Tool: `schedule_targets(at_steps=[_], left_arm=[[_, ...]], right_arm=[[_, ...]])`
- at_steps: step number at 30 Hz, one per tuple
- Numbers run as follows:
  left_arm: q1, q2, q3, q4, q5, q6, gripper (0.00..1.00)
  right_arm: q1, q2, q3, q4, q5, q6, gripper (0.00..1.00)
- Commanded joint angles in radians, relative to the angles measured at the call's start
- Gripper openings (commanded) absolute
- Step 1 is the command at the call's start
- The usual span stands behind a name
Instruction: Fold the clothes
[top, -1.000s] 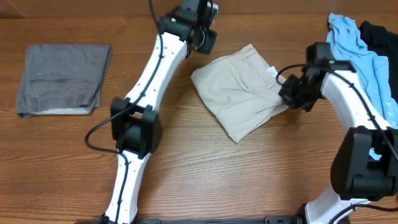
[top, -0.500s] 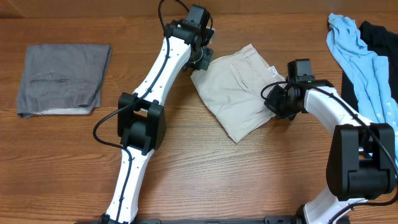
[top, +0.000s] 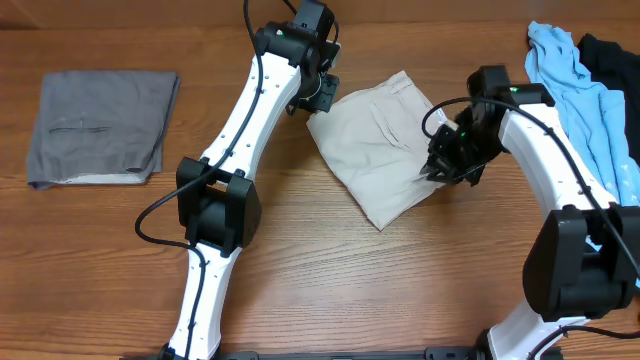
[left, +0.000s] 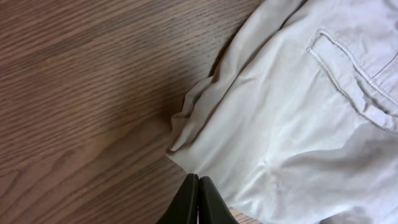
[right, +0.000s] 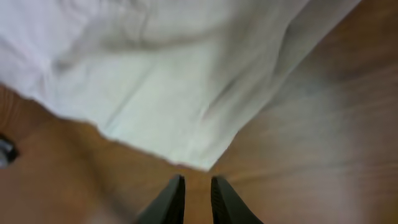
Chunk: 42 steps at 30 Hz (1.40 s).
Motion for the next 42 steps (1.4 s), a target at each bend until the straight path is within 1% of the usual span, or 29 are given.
schedule_targets(at_steps=[1,5,7,9,10,12,13,14,16,20,21,25,31,38,42], left_arm=[[-0.007,-0.015,0.013,-0.002,0.019,0.004,0.04],[-0.007,-0.015,0.013,-0.002,0.031,0.008,0.04],[-0.007,-0.015,0.013,-0.001,0.032,0.008,0.05],[-0.007,-0.014,0.013,0.000,0.047,0.013,0.06],[-0.008,-0.011,0.013,0.002,0.058,0.016,0.06],[-0.012,-0.002,0.012,0.010,0.088,0.024,0.06],[-0.014,0.005,0.011,0.013,0.098,0.030,0.06],[-0.016,0.010,0.011,0.014,0.100,0.031,0.06],[-0.020,0.020,0.011,0.015,0.099,0.031,0.06],[-0.020,0.026,0.011,0.014,0.099,0.030,0.06],[-0.020,0.026,0.011,0.015,0.099,0.030,0.07],[-0.020,0.026,0.007,0.026,0.099,0.030,0.08],[-0.020,0.056,-0.003,0.064,0.100,0.022,0.09],[-0.020,0.112,-0.004,0.080,0.099,0.022,0.08],[-0.020,0.127,-0.004,0.093,0.100,0.019,0.08]], right_arm=[[0.023,-0.003,-0.035,-0.008,-0.119,0.020,0.19],[0.075,-0.003,-0.096,0.052,-0.119,0.088,0.19],[0.109,-0.003,-0.110,0.093,-0.108,0.120,0.22],[0.143,-0.003,-0.116,0.117,-0.043,0.171,0.24],[0.161,-0.003,-0.116,0.117,0.001,0.200,0.29],[0.198,-0.003,-0.116,0.118,0.074,0.257,0.52],[0.218,-0.003,-0.116,0.124,0.099,0.280,0.56],[0.243,-0.003,-0.116,0.138,0.117,0.297,0.58],[0.286,-0.003,-0.116,0.172,0.123,0.301,0.57],[0.359,-0.003,-0.116,0.206,0.156,0.347,0.43],[0.370,-0.003,-0.116,0.201,0.175,0.362,0.42],[0.392,-0.003,-0.116,0.171,0.243,0.422,0.42],[0.396,-0.001,-0.116,0.198,0.285,0.487,0.45],[0.396,0.022,-0.116,0.222,0.304,0.522,0.46],[0.396,0.051,-0.116,0.218,0.300,0.529,0.50]])
